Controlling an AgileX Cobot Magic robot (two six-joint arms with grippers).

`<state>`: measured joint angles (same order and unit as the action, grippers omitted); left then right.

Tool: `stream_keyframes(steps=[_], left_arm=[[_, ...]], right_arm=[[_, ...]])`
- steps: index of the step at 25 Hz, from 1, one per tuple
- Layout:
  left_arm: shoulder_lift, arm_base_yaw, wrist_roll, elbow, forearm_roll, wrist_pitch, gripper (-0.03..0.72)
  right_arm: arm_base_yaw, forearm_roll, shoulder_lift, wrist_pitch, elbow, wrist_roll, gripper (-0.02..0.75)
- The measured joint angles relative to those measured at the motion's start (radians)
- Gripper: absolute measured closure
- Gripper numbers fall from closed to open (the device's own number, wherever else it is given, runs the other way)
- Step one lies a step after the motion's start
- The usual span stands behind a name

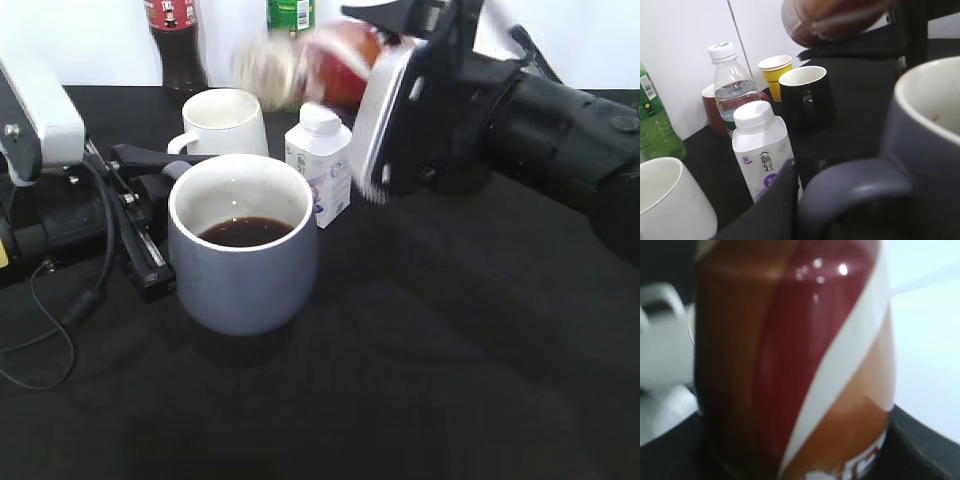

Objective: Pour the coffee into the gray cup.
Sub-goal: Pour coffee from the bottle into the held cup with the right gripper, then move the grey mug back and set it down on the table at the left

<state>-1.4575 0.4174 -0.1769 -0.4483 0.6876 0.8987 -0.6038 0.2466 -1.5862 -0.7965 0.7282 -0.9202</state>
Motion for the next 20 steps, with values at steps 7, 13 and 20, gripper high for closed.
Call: stream_keyframes(steps=[7, 13, 20], left_arm=[[0.000, 0.000, 0.000, 0.000, 0.000, 0.001, 0.624], [0.000, 0.000, 0.000, 0.000, -0.004, 0.003, 0.624], [0.044, -0.059, 0.000, 0.000, -0.135, 0.007, 0.624]], right_arm=[[0.000, -0.003, 0.000, 0.005, 0.000, 0.901, 0.205], [0.000, -0.003, 0.000, 0.042, 0.000, 1.043, 0.205], [0.000, -0.007, 0.000, 0.043, 0.000, 1.044, 0.205]])
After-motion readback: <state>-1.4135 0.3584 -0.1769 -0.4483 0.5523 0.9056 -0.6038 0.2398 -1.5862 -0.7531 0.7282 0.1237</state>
